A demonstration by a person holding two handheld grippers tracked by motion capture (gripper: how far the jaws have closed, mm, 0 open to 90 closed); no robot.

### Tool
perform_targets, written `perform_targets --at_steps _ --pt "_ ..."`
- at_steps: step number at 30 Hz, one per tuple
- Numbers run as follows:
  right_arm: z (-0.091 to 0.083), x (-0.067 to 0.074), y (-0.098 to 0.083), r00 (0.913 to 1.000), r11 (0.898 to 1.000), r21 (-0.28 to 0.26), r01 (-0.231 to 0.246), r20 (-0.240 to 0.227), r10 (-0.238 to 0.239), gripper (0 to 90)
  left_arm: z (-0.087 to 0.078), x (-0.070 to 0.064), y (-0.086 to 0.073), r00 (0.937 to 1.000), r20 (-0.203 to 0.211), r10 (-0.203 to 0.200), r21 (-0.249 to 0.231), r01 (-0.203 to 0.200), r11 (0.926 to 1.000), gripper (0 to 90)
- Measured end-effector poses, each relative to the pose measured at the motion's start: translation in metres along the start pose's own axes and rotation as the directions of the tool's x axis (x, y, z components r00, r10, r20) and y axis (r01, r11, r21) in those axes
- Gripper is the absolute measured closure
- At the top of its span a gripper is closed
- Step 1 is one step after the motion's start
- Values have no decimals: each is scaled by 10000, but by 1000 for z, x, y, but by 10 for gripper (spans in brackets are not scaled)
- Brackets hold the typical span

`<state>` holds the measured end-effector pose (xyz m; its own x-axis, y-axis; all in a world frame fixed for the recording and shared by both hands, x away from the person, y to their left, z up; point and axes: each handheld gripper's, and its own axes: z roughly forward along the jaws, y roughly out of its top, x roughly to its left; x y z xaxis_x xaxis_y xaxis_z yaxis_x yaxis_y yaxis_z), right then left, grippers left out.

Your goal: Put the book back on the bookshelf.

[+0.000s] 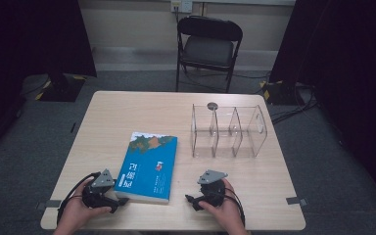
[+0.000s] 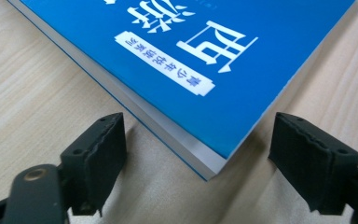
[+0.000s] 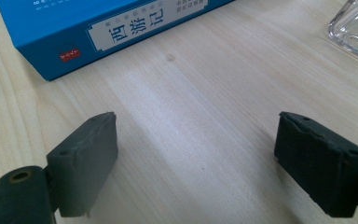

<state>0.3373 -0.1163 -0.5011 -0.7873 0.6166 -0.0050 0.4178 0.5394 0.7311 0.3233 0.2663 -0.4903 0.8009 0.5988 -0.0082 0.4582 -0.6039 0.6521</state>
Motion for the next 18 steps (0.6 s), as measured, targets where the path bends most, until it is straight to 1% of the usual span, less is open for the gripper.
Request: perform_targets --at_steps 1,3,5,8,9,11,12,13,14,15,17,18 --pt "0 0 0 10000 10000 4 14 6 -14 128 0 0 0 10000 5 -6 -9 6 10000 201" --pt "0 0 0 10000 10000 0 3 1 -3 128 1 0 1 9999 -20 -159 -123 159 9998 217" --pt "0 0 0 10000 10000 5 13 6 -13 128 1 0 2 10000 -12 -60 -3 60 10000 220" --pt "0 0 0 10000 10000 3 4 4 -4 128 1 0 2 9999 -14 -111 0 111 9999 220" --pt "0 0 0 10000 10000 4 -5 0 5 128 1 0 3 10000 -20 -40 91 40 10000 220" --pt "0 0 0 10000 10000 6 15 9 -15 128 0 0 4 10000 52 -16 92 16 10000 245" --pt "0 0 0 10000 10000 5 14 7 -14 128 0 -1 5 10000 65 15 187 -16 9998 263" --pt "0 0 0 10000 10000 4 16 8 -16 128 1 -1 5 10000 25 -69 174 68 9998 265" --pt "0 0 0 10000 10000 1 4 0 -4 128 0 -1 6 10000 39 43 327 -44 9995 264" --pt "0 0 0 10000 10000 5 17 7 -17 128 0 -1 6 10000 39 43 327 -44 9995 265" --pt "0 0 0 10000 10000 0 5 3 -5 128 0 -1 8 9999 58 -89 324 87 9994 265" --pt "0 0 0 10000 10000 0 1 0 -1 128 0 -2 9 9999 52 -93 390 91 9992 265"
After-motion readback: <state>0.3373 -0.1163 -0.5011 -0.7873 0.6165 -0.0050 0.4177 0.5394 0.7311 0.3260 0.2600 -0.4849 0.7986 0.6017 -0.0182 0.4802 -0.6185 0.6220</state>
